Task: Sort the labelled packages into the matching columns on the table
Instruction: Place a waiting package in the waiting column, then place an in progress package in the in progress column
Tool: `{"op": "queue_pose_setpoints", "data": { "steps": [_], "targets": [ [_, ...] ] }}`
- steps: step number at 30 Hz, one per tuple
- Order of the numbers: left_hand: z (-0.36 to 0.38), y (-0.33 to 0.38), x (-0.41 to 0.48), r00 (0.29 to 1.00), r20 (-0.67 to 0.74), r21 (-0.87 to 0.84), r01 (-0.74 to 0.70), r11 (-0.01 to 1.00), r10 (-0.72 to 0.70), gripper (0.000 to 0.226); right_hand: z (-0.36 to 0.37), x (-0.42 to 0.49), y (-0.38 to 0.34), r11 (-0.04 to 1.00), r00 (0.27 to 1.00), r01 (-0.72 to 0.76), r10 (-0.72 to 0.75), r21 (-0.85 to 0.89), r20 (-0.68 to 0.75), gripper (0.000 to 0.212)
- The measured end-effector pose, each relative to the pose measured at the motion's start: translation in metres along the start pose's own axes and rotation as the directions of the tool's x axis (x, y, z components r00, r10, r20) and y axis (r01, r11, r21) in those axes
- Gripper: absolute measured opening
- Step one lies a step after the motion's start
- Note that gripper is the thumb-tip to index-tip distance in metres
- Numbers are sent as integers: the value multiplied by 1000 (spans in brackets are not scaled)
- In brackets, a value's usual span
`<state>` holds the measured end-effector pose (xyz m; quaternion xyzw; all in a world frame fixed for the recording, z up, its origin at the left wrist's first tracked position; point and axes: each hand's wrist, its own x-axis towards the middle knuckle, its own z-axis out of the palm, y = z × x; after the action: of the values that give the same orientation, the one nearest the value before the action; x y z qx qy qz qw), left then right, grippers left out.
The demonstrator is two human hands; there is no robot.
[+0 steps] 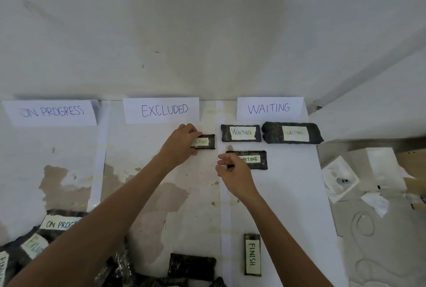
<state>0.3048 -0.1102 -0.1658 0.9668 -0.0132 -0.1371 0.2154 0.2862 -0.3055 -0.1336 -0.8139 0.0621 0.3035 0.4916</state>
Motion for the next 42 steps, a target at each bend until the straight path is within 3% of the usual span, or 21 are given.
{"op": "queue_pose_setpoints", "data": {
  "steps": [4,8,14,21,24,28,32,36,40,42],
  "targets": [
    [-13,6,-14,997,-62,53,-32,998,36,58,1,-15,-5,998,1000,24,-24,-58,0,27],
    [-30,21,-42,985,-162,0,-58,998,57,42,0,-41,-13,993,997,81,-82,-82,-12,23],
    [-41,40,-112,969,-229,-45,-108,993,95,38,4,-97,-13,978,985,171,-174,-119,-14,18],
    [-12,45,-194,977,-174,-98,-140,985,122,35,20,-157,17,959,977,200,-212,-200,-40,16],
    [7,41,-223,988,-109,-101,-117,988,106,36,28,-175,38,941,981,192,-196,-280,13,19],
    [27,35,-254,998,-32,-115,-64,991,61,36,42,-183,74,813,974,225,-179,-537,137,34],
    [40,32,-278,1000,18,-139,-13,990,16,36,58,-183,94,568,944,331,-208,-754,257,53],
    [44,32,-293,1000,20,-161,4,987,-1,36,71,-179,105,356,917,390,-235,-849,322,57],
    [41,31,-304,1000,3,-203,28,979,-28,35,77,-176,108,313,901,408,-290,-858,323,47],
    [39,29,-307,999,3,-228,48,972,-48,34,73,-175,103,385,909,402,-279,-830,311,42]
  ]
}}
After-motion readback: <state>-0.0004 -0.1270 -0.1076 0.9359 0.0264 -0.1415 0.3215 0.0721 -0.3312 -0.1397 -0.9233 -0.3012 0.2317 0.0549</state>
